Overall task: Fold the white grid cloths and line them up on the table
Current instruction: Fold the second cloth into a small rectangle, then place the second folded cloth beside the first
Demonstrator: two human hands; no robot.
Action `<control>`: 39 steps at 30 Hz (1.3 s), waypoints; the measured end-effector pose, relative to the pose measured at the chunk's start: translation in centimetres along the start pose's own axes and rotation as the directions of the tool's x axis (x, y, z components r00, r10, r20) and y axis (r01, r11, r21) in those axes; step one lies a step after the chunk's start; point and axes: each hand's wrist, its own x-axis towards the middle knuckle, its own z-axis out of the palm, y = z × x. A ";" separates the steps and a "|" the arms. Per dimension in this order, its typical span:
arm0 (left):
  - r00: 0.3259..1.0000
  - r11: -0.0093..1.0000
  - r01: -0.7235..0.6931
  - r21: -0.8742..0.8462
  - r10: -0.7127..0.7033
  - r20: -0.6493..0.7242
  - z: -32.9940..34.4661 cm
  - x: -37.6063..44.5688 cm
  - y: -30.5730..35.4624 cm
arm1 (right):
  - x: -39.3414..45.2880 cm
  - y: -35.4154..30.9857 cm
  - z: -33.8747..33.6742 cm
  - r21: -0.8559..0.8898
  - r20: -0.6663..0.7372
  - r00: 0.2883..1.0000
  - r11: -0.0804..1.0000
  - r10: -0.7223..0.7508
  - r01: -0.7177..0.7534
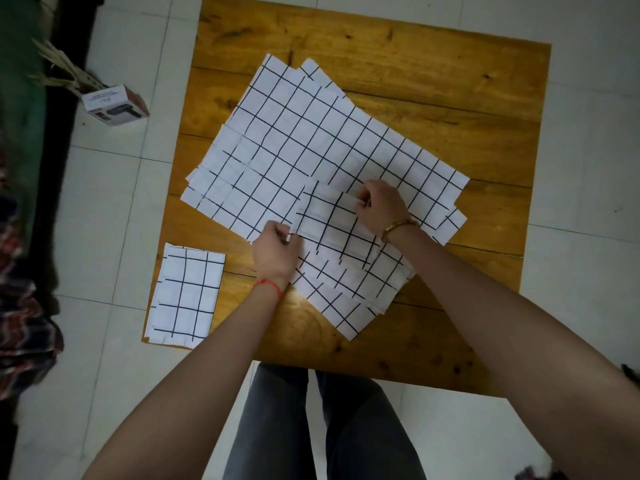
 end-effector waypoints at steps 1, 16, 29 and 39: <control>1.000 0.998 0.006 -0.067 -0.006 -0.002 -0.5 -0.1 0.1 | -0.5 -0.3 -0.2 0.083 0.003 0.999 0.996 0.039 -0.039; 0.872 0.848 0.445 -0.288 -0.336 0.357 -10.6 -1.2 -2.8 | -10.0 -9.1 6.1 0.697 0.264 0.902 0.578 0.343 -0.424; 0.846 0.824 0.473 -0.312 -0.325 0.423 -13.4 -3.3 -9.1 | -14.7 -12.0 10.6 0.630 0.163 0.889 0.648 0.428 -0.428; 0.947 0.976 0.218 0.010 -0.214 0.240 -13.9 -4.7 -13.3 | -17.1 -11.9 16.0 0.148 0.115 0.910 0.899 0.398 -0.412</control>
